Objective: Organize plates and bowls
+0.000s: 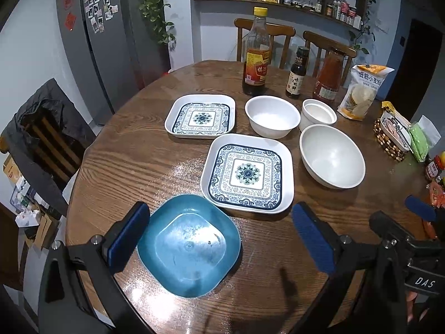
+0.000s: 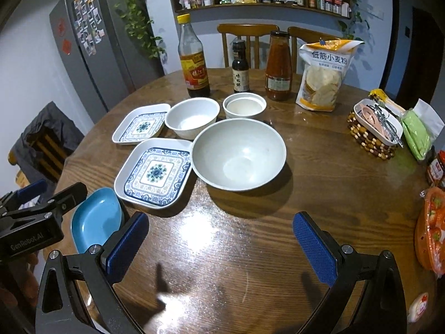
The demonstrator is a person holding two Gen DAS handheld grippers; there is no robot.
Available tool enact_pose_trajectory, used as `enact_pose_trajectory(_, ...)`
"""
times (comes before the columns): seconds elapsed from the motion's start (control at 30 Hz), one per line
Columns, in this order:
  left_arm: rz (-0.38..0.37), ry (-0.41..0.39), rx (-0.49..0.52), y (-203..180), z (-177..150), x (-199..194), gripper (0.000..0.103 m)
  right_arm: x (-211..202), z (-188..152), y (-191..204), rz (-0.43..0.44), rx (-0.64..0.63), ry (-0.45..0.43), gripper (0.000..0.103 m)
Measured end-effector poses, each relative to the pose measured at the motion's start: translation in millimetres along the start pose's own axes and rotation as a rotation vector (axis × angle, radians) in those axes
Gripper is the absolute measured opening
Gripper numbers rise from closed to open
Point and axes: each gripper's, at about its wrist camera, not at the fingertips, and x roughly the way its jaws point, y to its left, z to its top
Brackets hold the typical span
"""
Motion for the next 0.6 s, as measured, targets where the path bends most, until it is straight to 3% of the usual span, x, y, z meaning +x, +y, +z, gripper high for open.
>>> enact_pose_trajectory(0.6,-0.012,0.008,0.033,4.0,8.6,10.2,0.103,4.6,5.4,6.1,-0.016,0.026,-0.008,0.103)
